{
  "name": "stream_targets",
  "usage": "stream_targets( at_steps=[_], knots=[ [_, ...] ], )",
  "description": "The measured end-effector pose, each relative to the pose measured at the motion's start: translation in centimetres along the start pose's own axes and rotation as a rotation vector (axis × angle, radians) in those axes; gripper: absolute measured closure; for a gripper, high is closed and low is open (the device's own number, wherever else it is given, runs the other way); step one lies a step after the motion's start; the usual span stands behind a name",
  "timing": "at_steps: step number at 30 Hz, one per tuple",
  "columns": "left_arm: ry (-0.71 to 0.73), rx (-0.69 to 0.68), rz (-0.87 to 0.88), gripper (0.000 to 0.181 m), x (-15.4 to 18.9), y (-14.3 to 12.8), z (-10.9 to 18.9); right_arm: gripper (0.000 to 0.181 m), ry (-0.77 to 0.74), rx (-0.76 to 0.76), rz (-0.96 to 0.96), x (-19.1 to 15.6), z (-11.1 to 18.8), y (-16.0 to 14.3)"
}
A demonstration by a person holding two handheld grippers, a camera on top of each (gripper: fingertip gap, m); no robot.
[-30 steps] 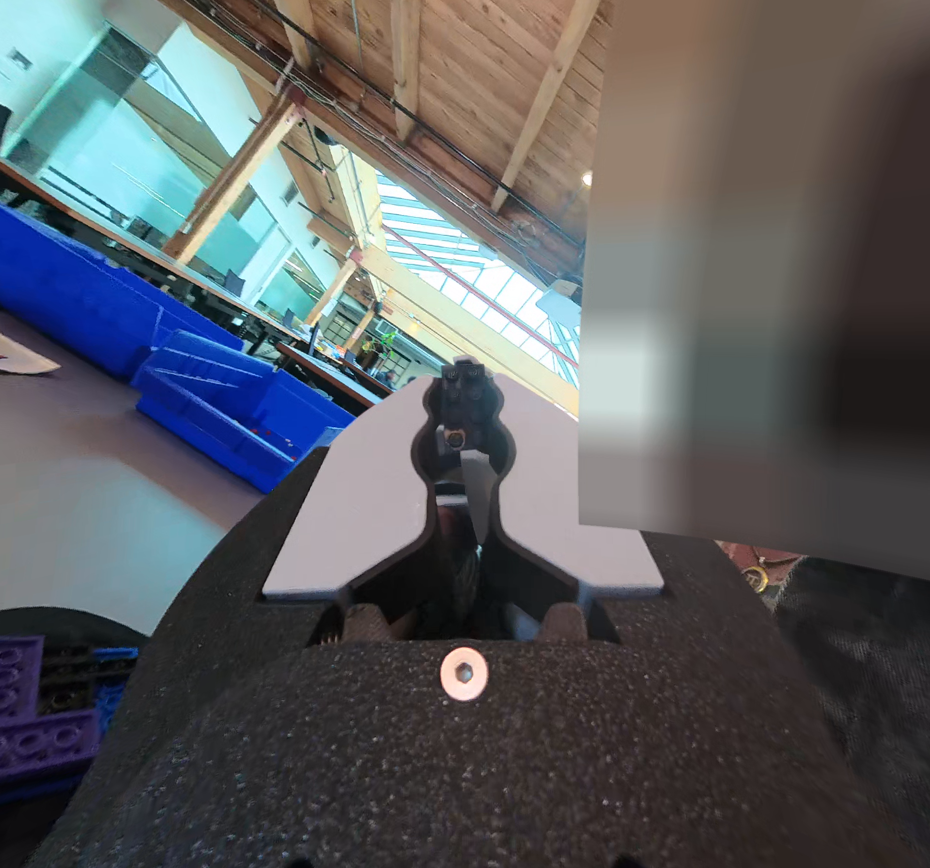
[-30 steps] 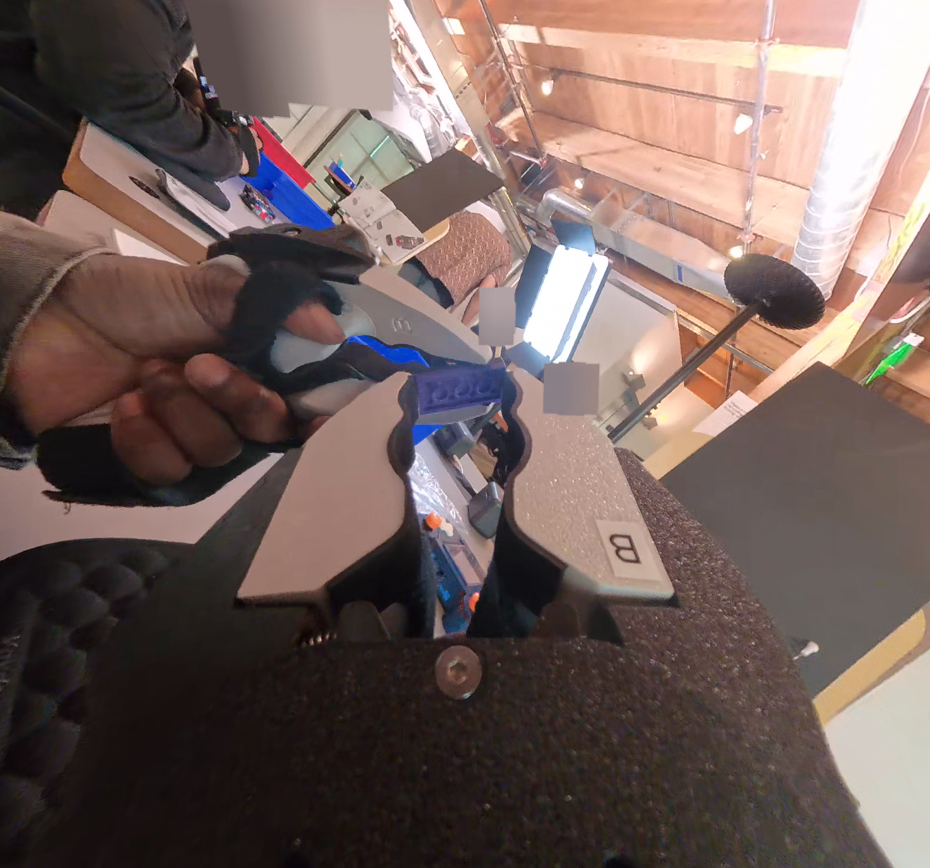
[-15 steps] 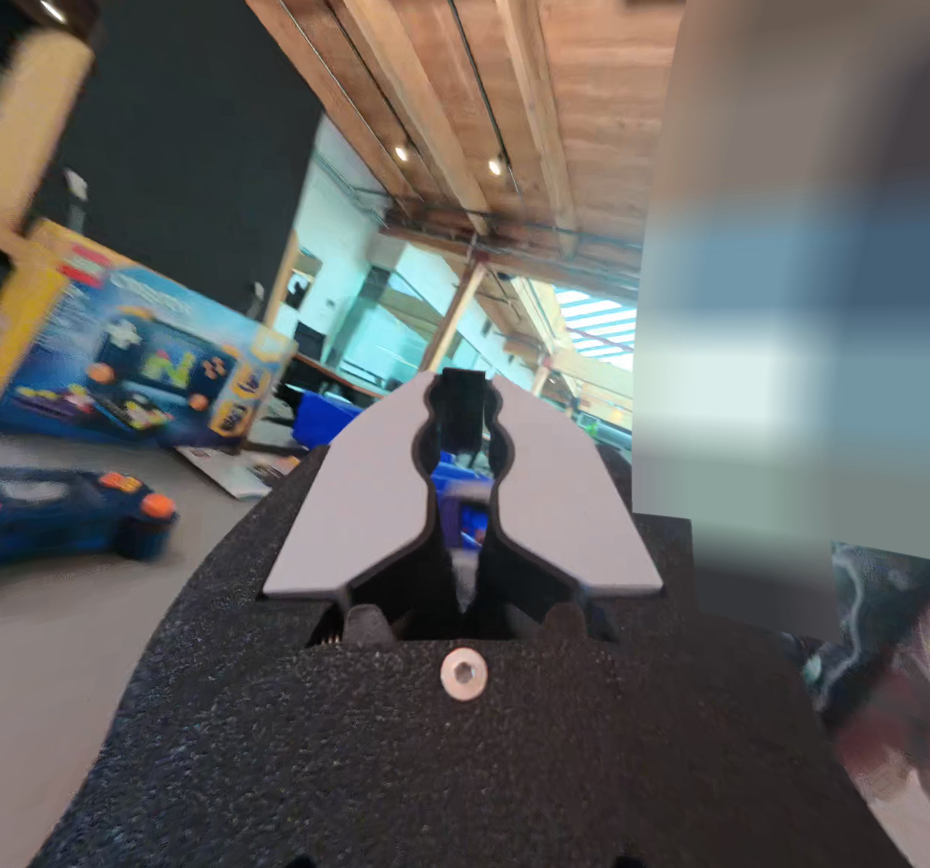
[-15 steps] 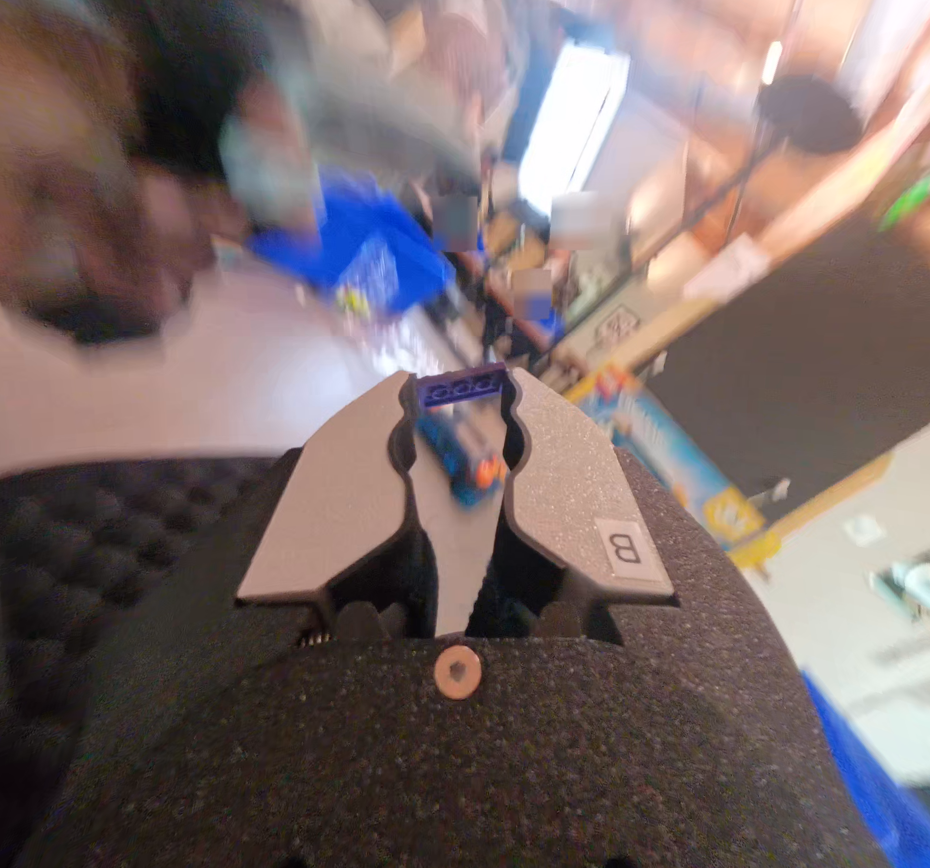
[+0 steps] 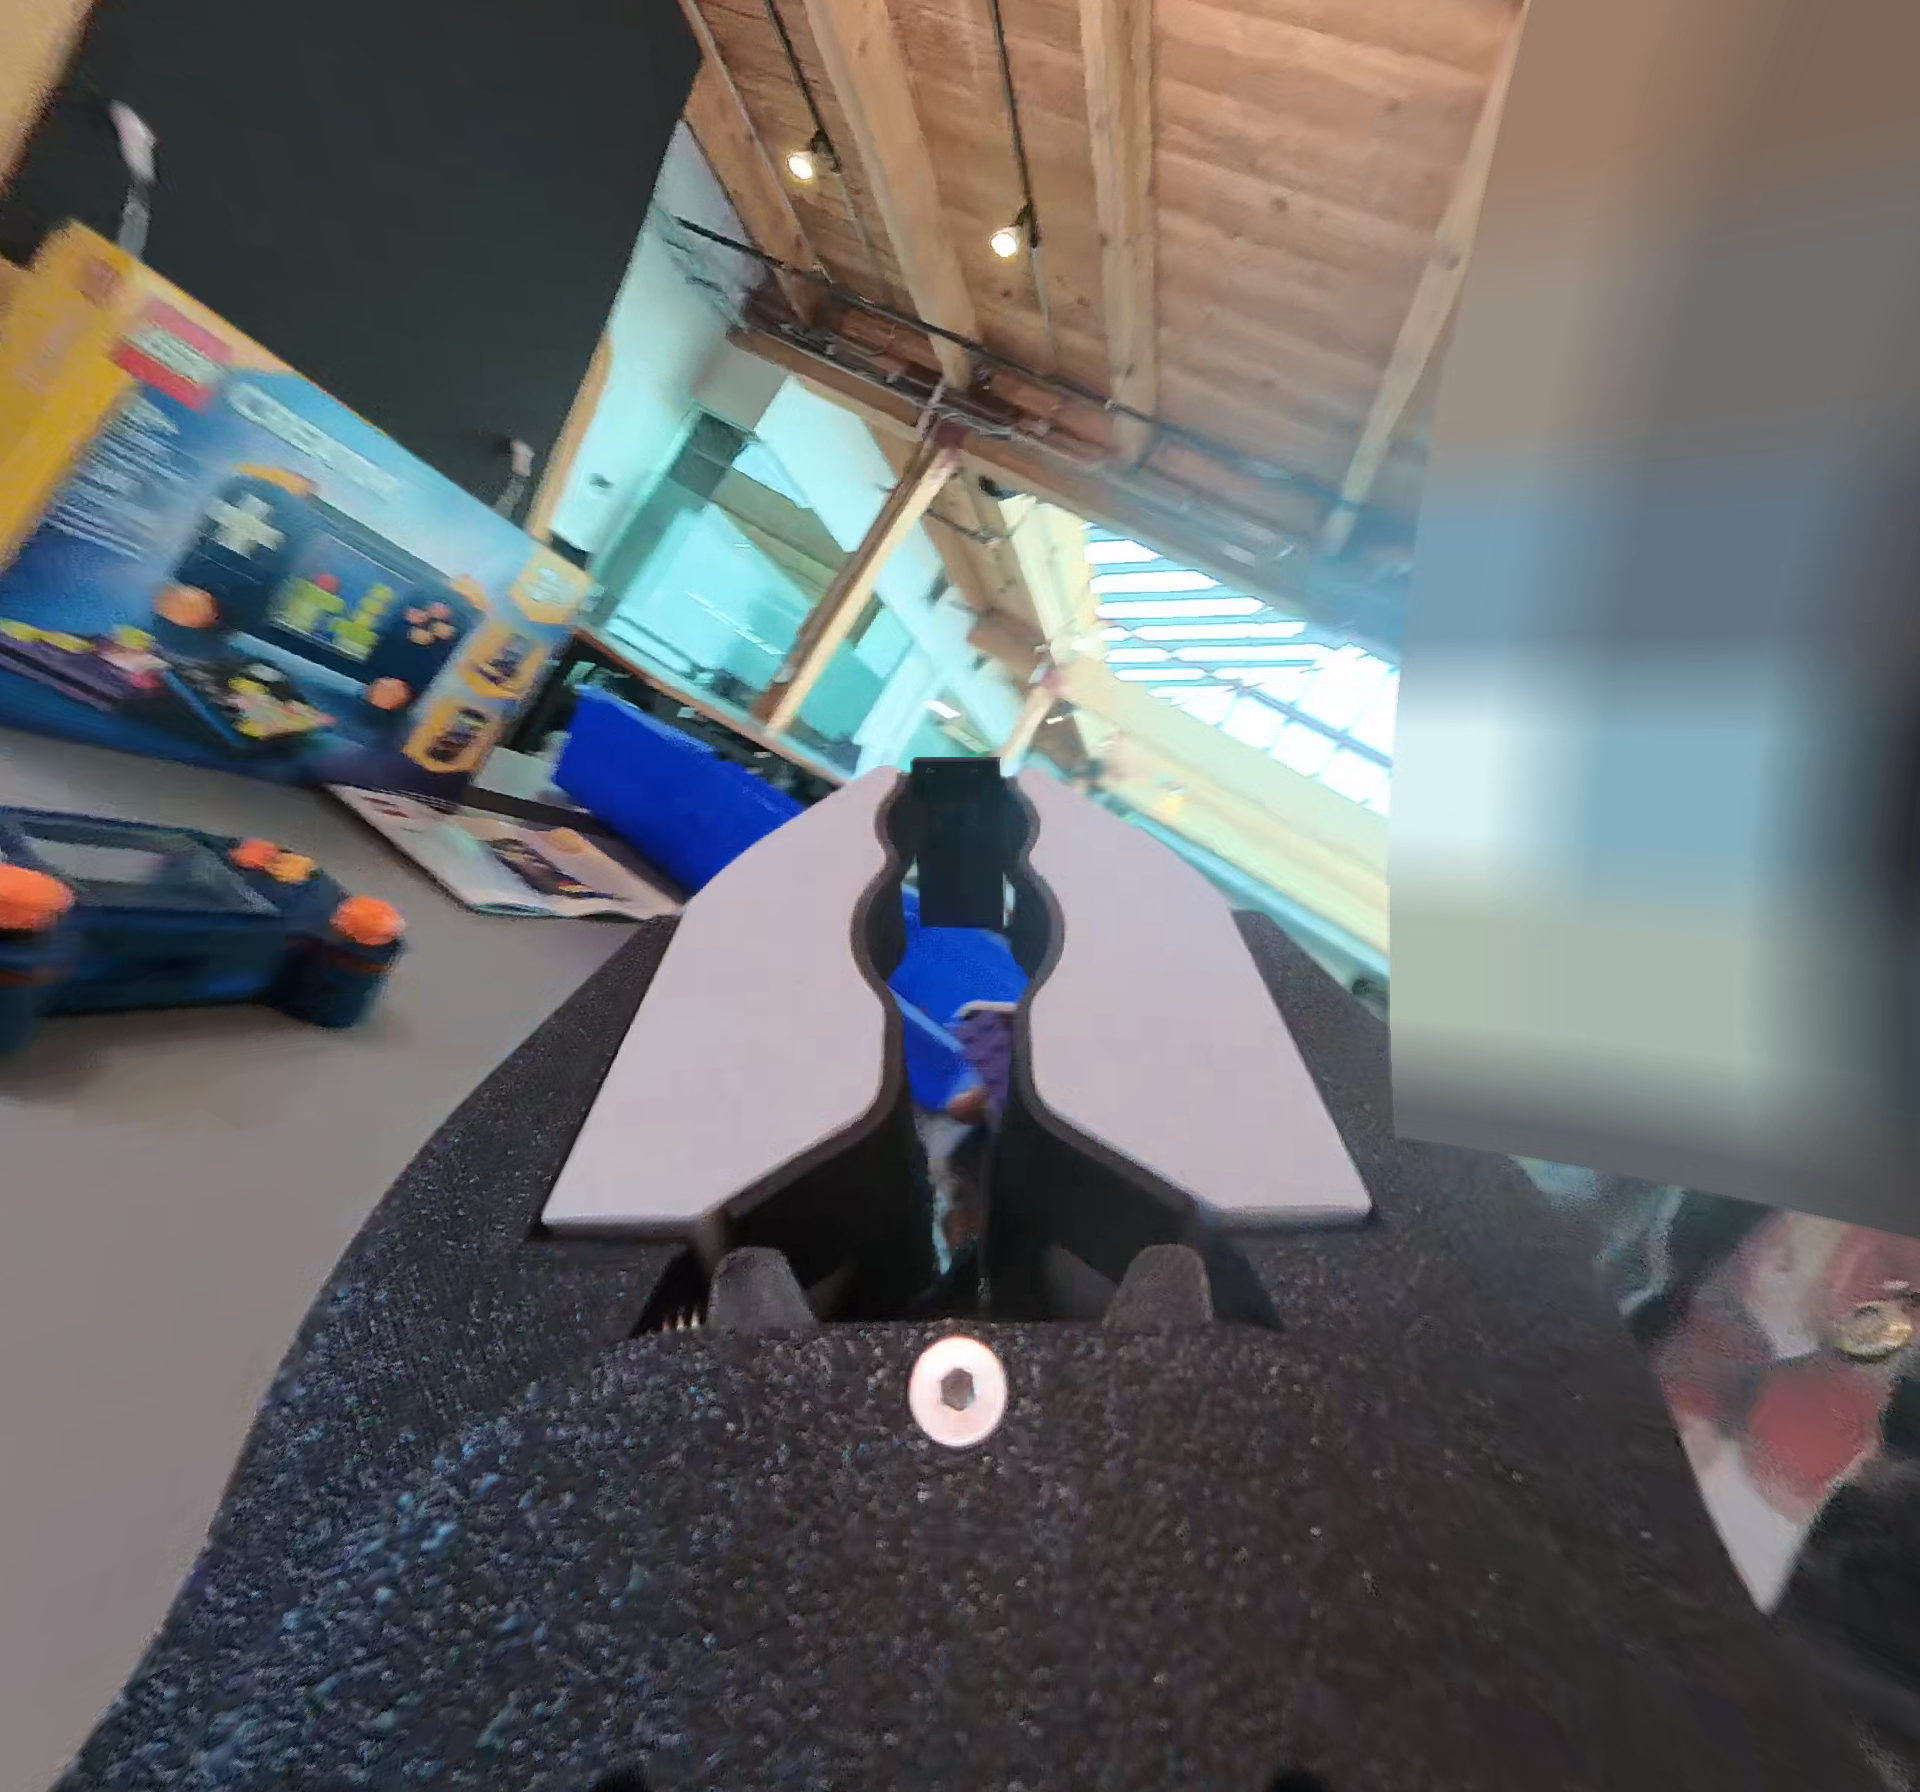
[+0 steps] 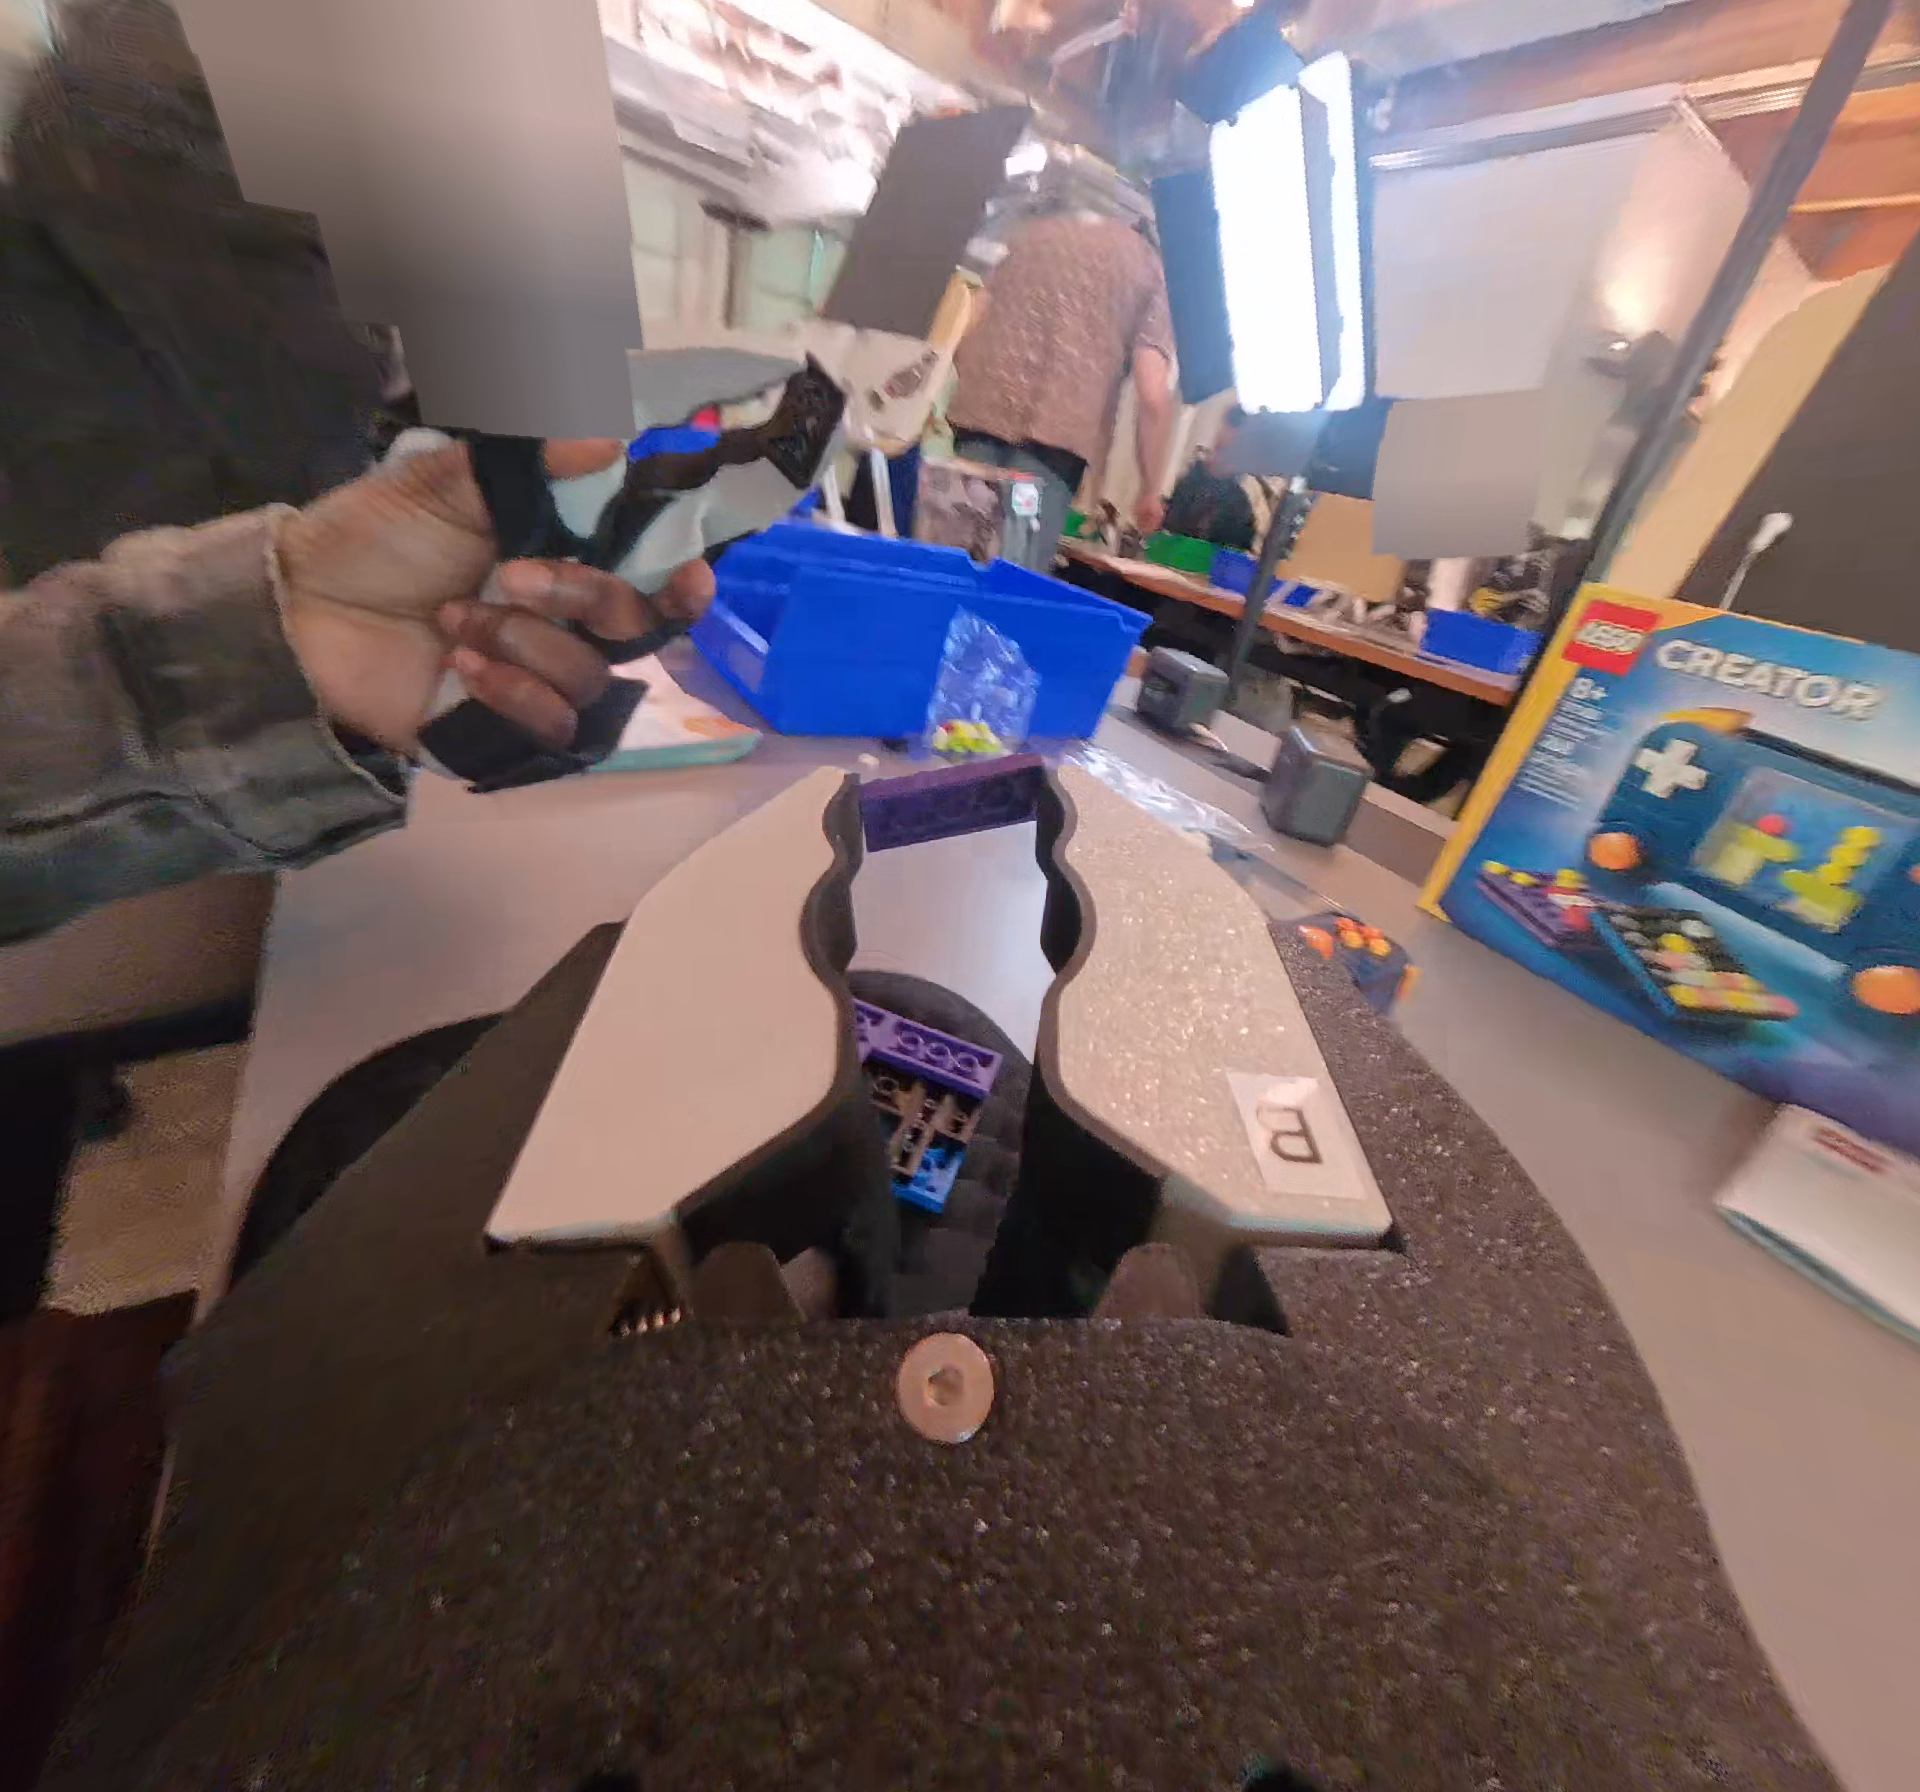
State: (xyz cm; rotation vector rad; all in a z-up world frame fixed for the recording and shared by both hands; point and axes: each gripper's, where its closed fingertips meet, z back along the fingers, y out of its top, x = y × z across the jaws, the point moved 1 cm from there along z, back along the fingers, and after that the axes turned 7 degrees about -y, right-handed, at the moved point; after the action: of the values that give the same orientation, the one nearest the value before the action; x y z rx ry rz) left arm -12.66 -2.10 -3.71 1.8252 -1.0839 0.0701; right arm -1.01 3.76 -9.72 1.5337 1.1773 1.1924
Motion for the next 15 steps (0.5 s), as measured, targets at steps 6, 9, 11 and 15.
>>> stream_targets(
  at_steps=[6,9,11,15],
  knots=[
    [0.374,-0.214,-0.386,0.166,-3.4,6.6,4.3,0.148,0.011,0.115,-0.217,1.8,0.8,0.9],
    [0.690,-0.372,-0.631,0.166,-7.8,12.4,8.3,0.148,0.010,0.126,-0.237,2.0,0.9,0.8],
    [0.848,-0.494,-0.671,0.166,-11.3,15.5,10.9,0.148,0.012,0.109,-0.237,2.0,0.7,0.6],
    [0.914,-0.660,-0.488,0.131,-16.8,17.4,13.6,0.149,0.018,0.103,-0.224,1.8,0.6,0.5]
  ],
)
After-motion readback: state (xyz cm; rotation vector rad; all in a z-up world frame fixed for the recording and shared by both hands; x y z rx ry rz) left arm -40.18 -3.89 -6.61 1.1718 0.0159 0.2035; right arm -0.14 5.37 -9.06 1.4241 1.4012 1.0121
